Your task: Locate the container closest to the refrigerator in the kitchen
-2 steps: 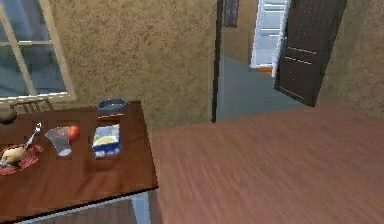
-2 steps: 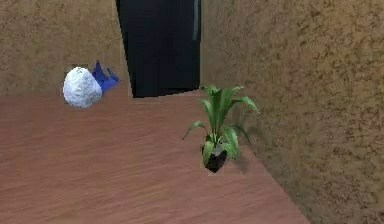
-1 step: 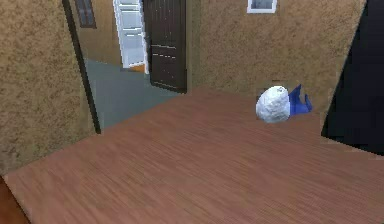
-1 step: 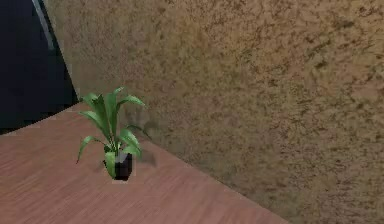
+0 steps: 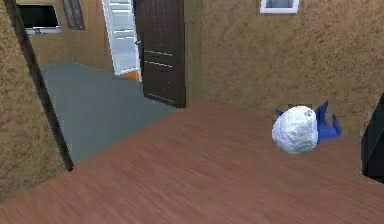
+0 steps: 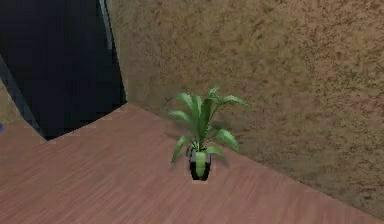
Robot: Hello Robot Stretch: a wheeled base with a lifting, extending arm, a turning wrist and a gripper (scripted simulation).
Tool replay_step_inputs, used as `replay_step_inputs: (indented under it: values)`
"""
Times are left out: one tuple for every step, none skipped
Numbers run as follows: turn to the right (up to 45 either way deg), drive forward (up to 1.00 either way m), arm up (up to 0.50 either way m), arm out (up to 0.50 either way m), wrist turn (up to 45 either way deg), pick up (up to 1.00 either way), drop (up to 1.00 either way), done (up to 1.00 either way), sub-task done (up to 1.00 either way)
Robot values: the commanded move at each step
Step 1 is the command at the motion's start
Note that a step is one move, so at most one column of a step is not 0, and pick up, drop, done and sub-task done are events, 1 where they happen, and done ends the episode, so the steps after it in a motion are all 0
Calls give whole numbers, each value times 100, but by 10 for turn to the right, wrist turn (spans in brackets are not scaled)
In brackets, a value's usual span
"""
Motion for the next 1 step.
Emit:
replay_step_inputs:
  values:
    - [-450, 0, 0, 0, 0, 0, 0, 0, 0]
